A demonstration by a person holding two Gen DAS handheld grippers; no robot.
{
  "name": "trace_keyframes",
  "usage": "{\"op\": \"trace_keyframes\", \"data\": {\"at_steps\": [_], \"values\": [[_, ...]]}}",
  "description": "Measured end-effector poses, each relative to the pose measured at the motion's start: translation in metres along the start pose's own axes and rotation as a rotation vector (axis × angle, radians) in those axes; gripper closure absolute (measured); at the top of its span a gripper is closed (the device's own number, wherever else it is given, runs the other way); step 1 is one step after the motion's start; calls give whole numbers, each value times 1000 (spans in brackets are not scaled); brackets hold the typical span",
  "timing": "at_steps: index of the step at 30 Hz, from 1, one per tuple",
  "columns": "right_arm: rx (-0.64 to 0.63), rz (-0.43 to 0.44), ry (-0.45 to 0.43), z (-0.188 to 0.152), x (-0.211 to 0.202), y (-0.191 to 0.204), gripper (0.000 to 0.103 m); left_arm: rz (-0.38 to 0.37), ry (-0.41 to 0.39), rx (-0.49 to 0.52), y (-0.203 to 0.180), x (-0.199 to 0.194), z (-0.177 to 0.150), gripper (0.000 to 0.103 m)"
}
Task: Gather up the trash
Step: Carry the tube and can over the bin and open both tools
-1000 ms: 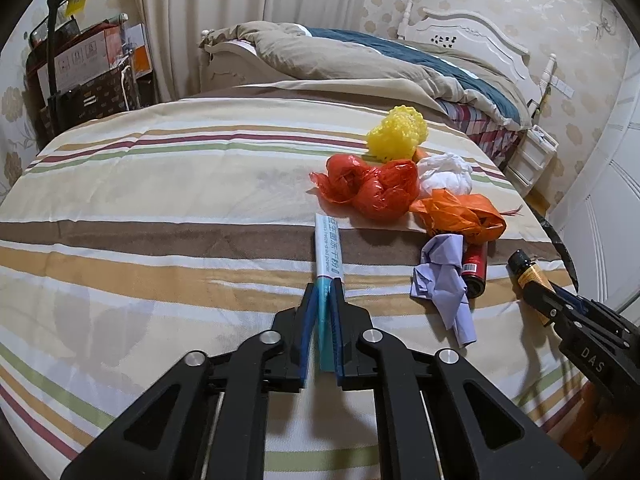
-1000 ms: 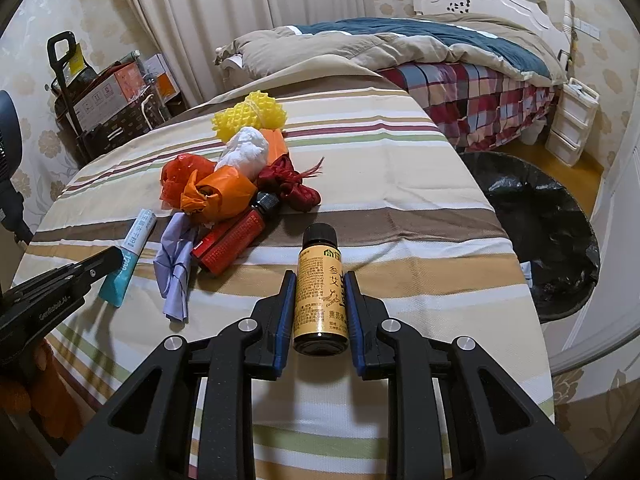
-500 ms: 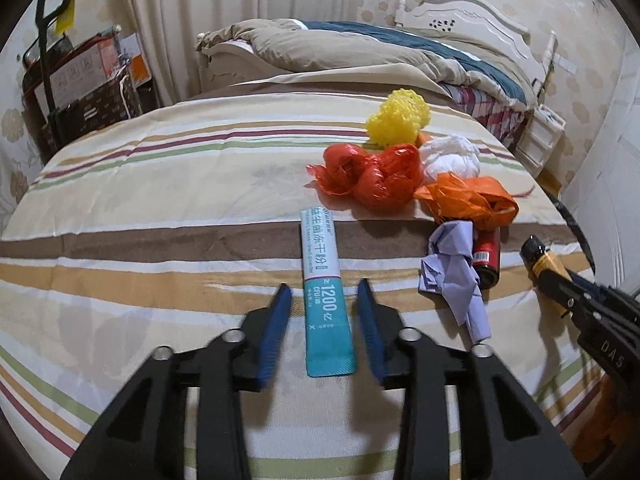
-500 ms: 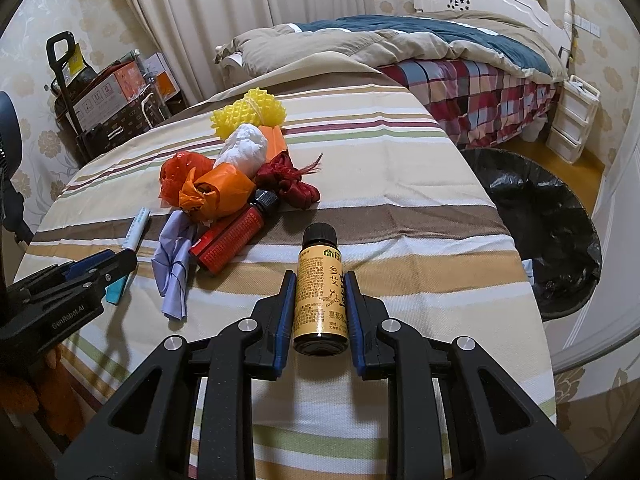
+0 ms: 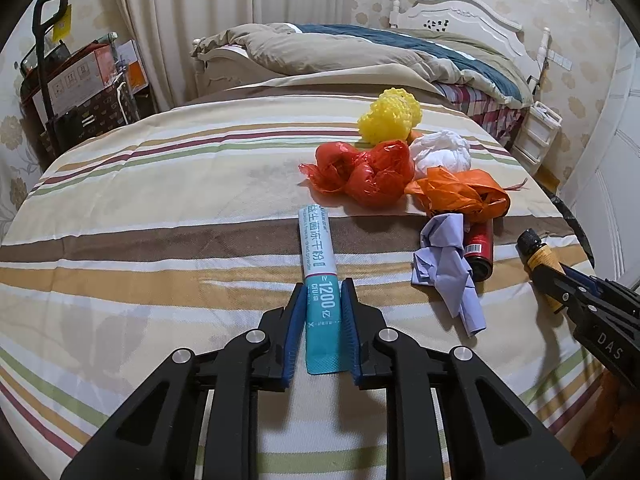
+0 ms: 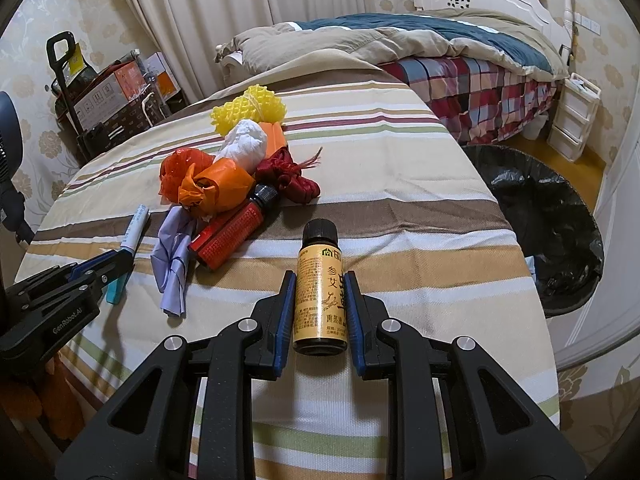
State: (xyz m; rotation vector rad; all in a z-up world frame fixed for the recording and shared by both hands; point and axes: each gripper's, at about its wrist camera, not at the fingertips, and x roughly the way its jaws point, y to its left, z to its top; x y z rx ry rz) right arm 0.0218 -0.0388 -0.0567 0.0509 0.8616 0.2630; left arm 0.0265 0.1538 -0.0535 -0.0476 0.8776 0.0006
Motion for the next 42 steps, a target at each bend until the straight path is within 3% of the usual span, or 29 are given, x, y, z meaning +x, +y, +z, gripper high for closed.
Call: {"op": "trace_keyframes", "data": {"at_steps": [12,20,26,33,42], "values": [[5,4,-13,0,-1,0,80,-15,-34,-20,1,-10,-1,84],[20,6,-49,1,-17,-6,80,-77,-105,-3,-20,-34,8,84],[54,-49,-107,14,-36,-34,80,-152,-156,48,-60,-42,27,84],[126,-148,-155,32,-44,-95,80,-213,-182,138,-121,-27,50,84],[179,-224,-148,49,-24,-166,80,-283,-138,220,-204,21,76,84]]}}
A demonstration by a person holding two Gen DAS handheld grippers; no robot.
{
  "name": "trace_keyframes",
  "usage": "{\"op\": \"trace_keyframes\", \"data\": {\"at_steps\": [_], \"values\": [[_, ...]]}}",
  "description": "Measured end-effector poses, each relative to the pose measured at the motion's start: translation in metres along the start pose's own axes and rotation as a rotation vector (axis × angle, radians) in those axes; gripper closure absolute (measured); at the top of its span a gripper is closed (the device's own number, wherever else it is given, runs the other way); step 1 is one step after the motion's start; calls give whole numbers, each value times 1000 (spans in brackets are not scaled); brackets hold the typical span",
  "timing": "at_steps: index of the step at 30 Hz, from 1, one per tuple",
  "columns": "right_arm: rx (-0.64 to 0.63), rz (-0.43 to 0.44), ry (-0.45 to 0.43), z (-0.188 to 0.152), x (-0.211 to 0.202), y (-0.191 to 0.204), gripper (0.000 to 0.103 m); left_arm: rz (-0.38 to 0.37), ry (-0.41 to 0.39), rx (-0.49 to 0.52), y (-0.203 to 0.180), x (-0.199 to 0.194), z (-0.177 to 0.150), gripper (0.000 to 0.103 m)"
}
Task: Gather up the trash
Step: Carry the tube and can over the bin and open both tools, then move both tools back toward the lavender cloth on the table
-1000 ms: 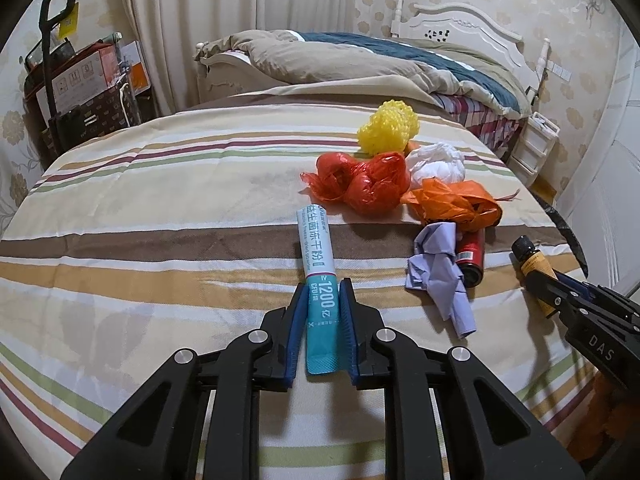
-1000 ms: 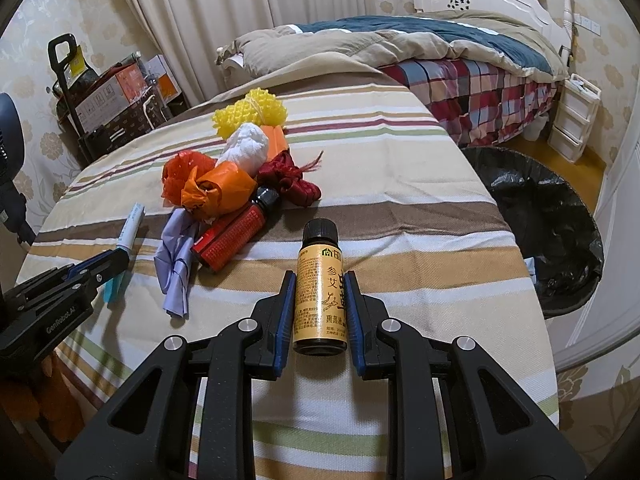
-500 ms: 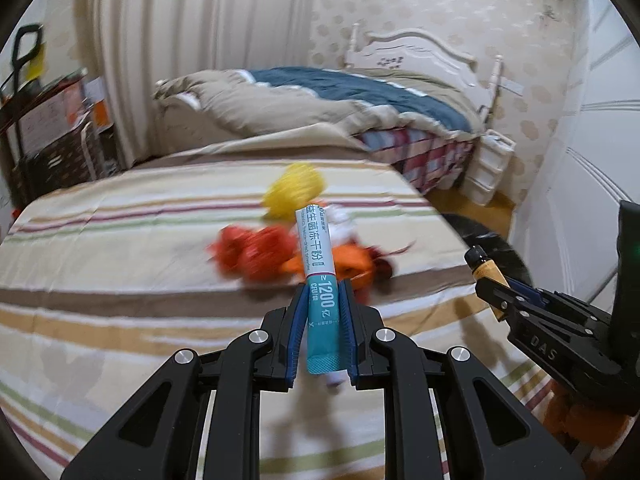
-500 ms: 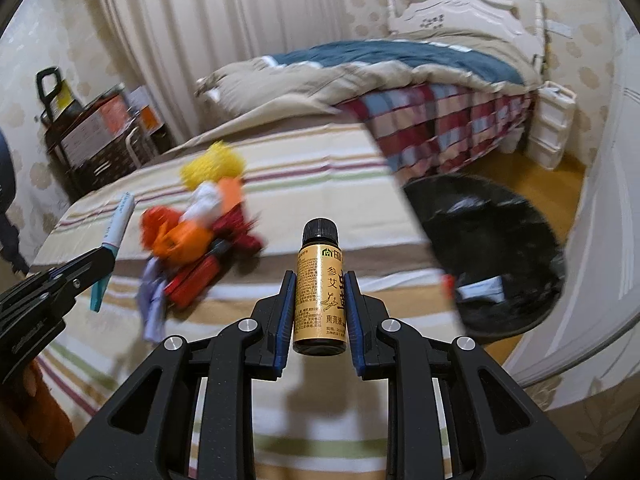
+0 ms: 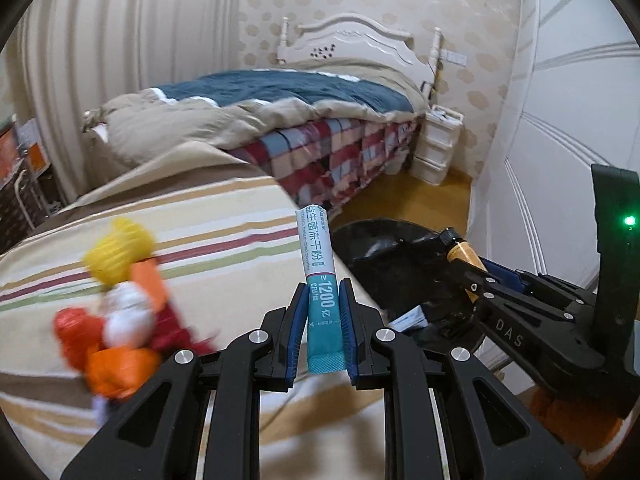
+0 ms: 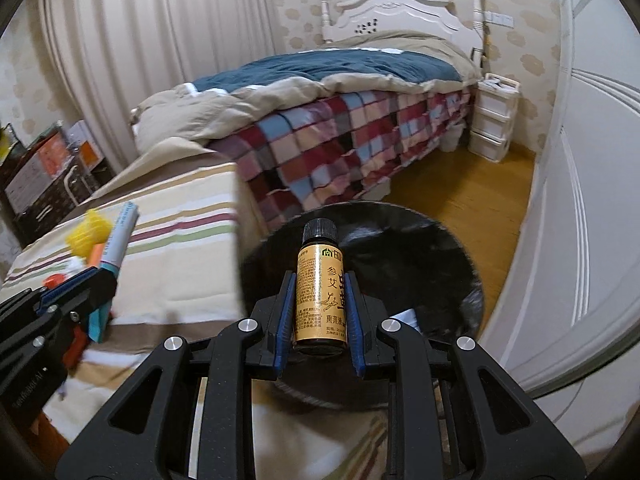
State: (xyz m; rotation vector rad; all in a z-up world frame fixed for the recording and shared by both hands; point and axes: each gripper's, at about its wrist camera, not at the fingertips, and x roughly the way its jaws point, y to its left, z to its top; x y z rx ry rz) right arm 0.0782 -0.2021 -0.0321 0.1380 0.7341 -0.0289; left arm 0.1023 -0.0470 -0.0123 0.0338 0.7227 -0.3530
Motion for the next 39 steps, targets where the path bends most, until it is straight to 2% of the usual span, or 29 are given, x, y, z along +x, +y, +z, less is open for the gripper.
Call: {"op": "trace_keyframes", "data": {"at_steps": [6,19,22,24,27,30,39], "values": [[36,-15,23,6,24,-29,80,-8,64,26,-25,48,13,84],[74,-40,66,11,63,-59,80,15,128,75,-49,92,24,83],[81,-48,61,11,64,-62,77,24,126,79,-50,92,24,73],[83,-55,57,12,63,-63,68,30,111,75,-50,88,24,52],[85,-73,46,10,58,-63,56,43,83,62,-48,79,24,38],[95,-77,45,9,53,-63,50,53,73,54,-46,68,20,32],[99,-77,30,-6,25,-44,40,82,51,32,-31,34,3,30]]}}
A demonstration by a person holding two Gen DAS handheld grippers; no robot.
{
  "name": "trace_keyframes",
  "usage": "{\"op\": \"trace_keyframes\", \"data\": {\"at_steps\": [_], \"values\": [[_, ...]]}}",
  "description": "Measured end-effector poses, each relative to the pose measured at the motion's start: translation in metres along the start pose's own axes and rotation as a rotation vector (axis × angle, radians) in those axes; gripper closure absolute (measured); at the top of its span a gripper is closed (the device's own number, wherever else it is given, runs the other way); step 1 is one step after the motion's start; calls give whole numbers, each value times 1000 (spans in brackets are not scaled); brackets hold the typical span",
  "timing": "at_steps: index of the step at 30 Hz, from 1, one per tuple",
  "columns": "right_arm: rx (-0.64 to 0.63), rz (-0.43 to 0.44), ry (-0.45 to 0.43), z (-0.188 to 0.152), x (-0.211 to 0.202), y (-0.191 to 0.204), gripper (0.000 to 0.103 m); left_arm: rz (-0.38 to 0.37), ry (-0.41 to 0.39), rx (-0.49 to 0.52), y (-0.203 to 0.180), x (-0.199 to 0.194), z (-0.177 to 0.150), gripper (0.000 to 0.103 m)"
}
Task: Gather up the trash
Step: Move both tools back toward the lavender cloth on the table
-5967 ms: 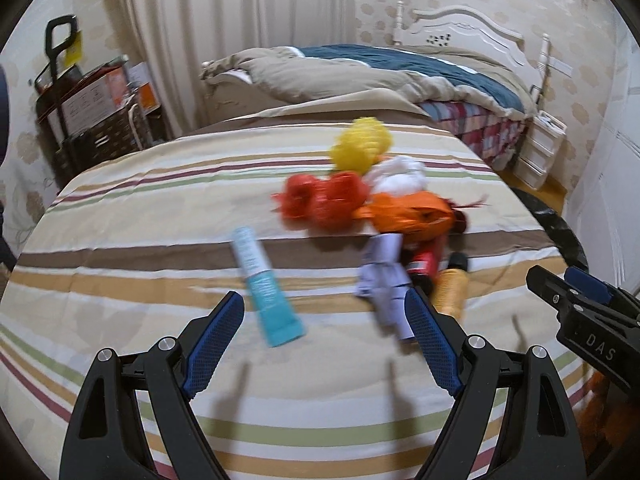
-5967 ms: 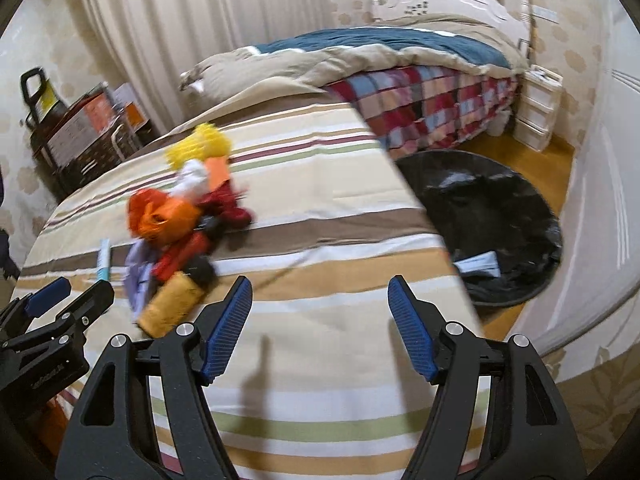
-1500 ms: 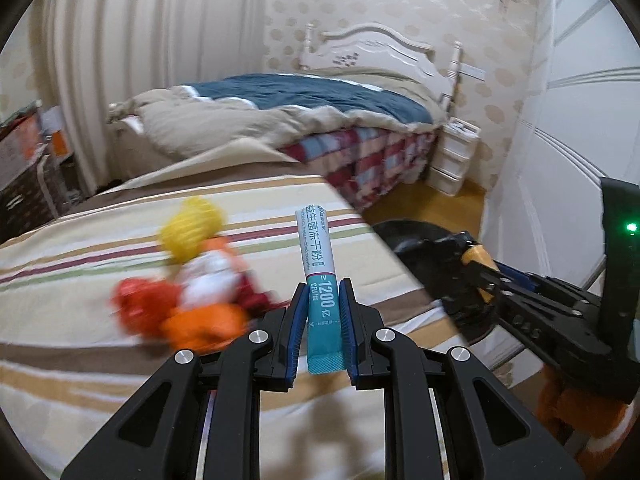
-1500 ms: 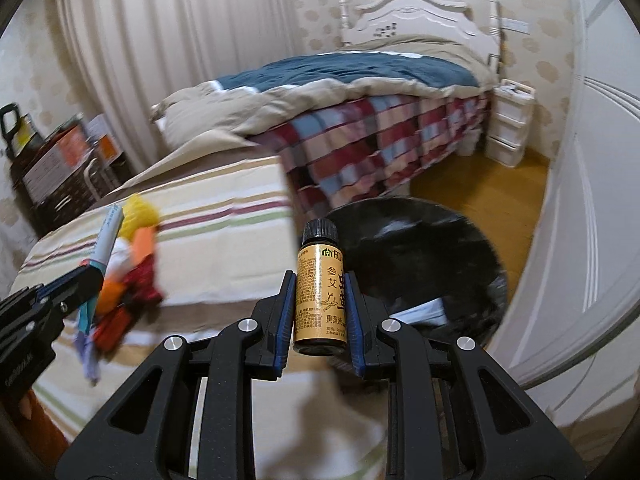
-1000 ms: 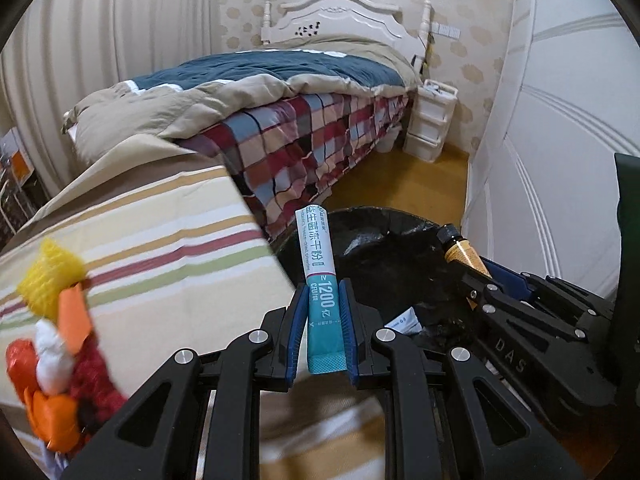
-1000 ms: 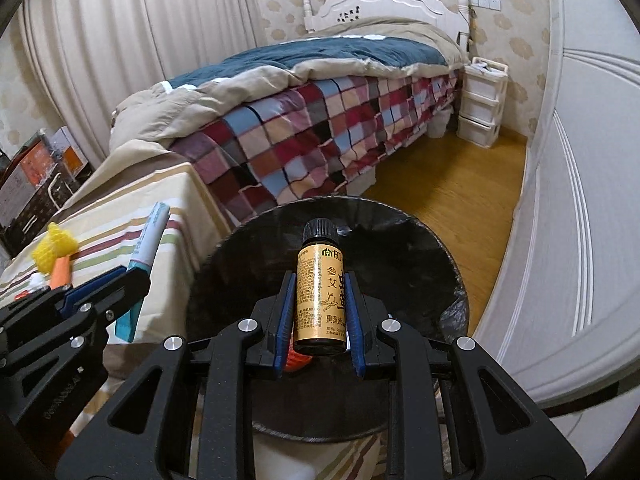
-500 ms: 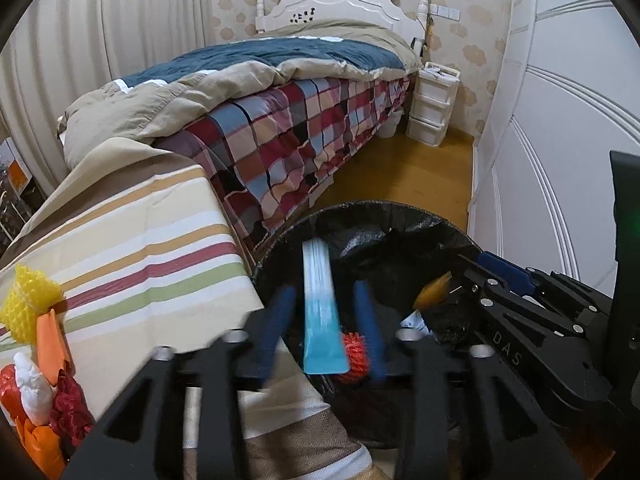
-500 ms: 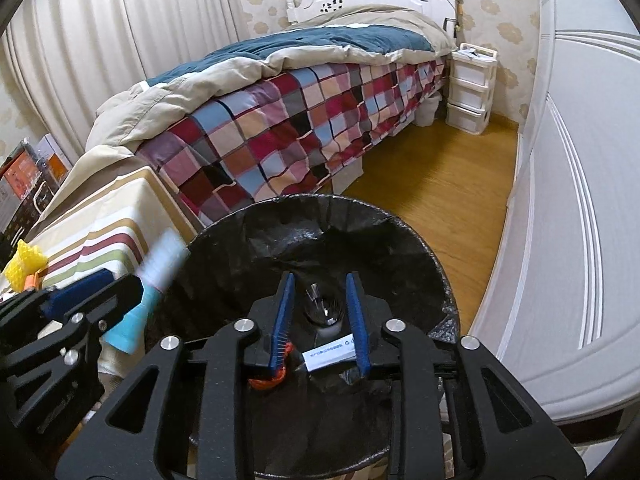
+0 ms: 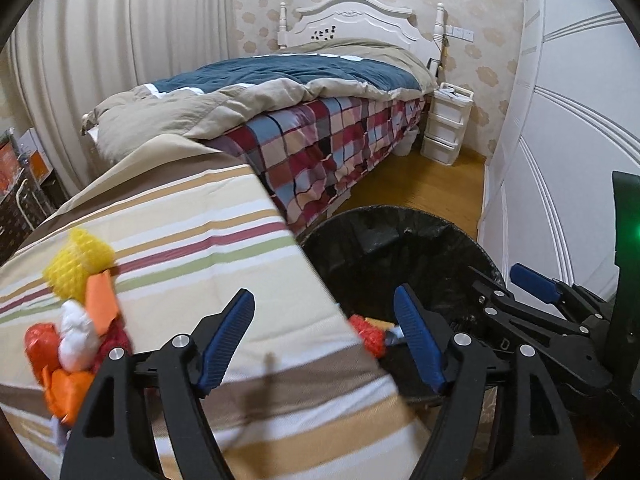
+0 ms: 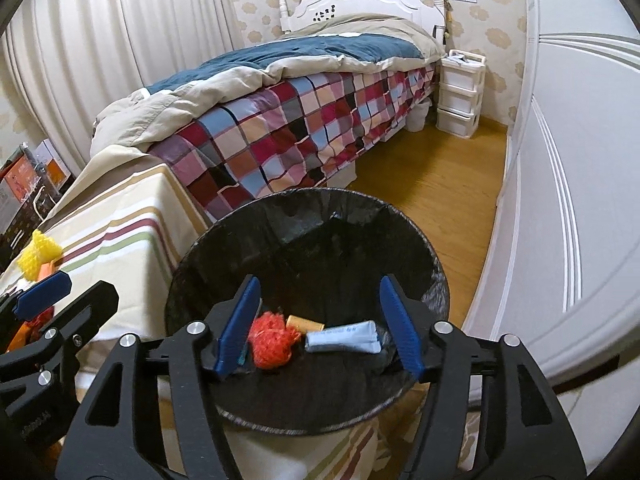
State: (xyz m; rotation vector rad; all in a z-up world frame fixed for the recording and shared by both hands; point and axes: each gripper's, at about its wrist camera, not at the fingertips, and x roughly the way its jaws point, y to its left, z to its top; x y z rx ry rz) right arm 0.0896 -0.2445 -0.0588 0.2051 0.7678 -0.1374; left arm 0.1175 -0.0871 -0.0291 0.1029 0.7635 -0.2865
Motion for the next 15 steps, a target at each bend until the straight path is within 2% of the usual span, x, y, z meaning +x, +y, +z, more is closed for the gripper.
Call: {"op": "trace_keyframes", "data": {"at_steps": [8,15], "values": [[-22,27,-10,-20,-33,24,30,27,-1,-49,27,-32,-24,30],[-58,73,-26,-33,-57,53,28,69,9,-98,59,-56,-51,29]]}}
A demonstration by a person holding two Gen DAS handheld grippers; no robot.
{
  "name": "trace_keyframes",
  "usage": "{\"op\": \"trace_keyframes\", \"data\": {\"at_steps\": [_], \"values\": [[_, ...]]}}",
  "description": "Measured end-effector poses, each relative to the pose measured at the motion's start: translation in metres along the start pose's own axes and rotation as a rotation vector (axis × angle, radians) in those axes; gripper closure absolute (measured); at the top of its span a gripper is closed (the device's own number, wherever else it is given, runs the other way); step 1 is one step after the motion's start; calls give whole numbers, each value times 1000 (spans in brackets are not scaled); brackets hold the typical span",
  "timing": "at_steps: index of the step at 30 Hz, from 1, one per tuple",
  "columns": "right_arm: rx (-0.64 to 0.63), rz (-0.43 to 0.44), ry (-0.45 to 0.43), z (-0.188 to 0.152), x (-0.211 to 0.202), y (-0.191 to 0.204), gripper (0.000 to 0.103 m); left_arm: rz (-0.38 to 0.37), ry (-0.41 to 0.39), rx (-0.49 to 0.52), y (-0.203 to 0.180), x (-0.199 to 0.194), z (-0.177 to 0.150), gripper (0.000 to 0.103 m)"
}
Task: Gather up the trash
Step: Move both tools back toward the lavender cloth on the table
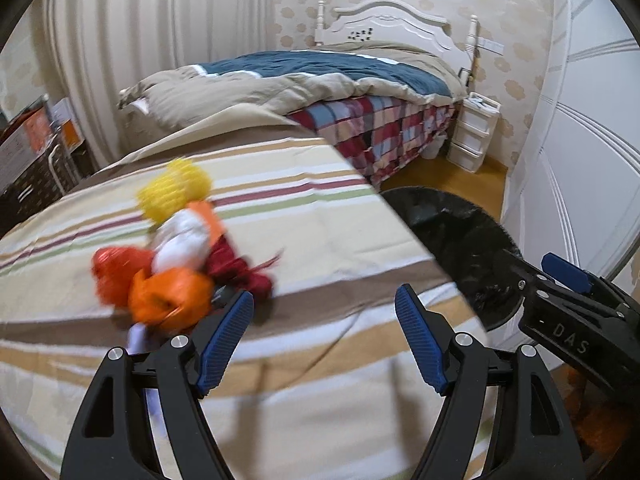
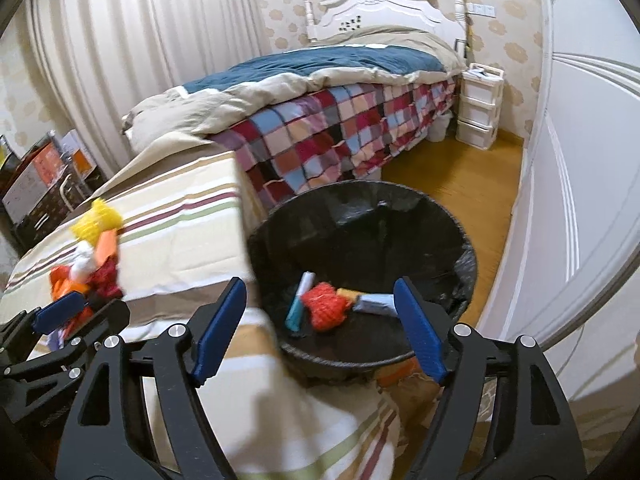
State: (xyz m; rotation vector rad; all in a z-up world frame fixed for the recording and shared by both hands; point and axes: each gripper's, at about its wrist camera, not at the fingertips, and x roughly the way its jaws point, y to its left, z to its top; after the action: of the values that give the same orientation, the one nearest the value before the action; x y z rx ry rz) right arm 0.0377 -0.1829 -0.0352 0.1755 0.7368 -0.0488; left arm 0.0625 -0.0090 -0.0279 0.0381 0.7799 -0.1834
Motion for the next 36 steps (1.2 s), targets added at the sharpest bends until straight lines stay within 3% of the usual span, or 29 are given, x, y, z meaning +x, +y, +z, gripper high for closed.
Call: {"op": "trace_keyframes", "data": {"at_steps": [8,16,26,32,36], "values": [[-84,50,61,-24,3,46,25,49,0,-58,40,-24,-25,29],[-156,56,85,-34,4,75,24,109,54,-150,88,-27,-46,29],[-197,62,110,-39,6,91,24,66,90,-230,109,-24,-50,30],[-186,67,115,-39,8,89,24,24,34,-238,110,-37,-48,30],[-174,76,117,-39,9,86,24,35,1,-220,107,-44,-45,29]]}}
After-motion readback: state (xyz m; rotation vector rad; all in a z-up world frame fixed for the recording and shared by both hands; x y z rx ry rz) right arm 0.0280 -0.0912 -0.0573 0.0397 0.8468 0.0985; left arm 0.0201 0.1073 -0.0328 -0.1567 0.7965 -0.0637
